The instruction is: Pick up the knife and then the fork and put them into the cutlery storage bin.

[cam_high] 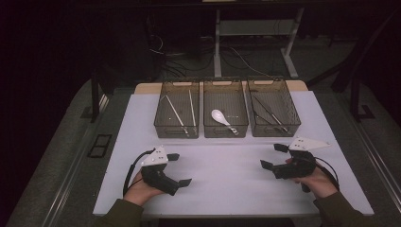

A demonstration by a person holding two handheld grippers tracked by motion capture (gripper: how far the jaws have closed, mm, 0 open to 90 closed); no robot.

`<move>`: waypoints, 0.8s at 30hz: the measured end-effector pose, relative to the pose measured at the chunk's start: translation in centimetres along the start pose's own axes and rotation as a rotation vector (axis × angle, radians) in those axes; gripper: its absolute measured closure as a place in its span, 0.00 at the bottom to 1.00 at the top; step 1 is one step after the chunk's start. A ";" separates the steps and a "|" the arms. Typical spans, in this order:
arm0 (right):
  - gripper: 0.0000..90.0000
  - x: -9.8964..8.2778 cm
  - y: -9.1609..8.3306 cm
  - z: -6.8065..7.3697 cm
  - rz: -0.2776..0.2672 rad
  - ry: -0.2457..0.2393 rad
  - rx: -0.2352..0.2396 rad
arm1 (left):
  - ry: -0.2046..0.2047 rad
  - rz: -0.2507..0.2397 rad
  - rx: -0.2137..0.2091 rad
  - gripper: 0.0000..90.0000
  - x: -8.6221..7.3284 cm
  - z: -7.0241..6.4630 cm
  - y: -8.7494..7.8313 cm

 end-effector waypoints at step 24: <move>0.14 -3.2 -2.5 0.0 0.005 -0.011 -0.035 | -0.003 0.000 0.004 0.00 -0.1 0.0 -0.1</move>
Point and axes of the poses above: each handheld gripper's, and its own axes: y roughly forward along the jaws, x roughly out of its top, z roughly to its left, the point moved 7 cm from there along y, roughly forward along the jaws, and after that the axes turned 15 degrees about -z, right-handed, at the moved point
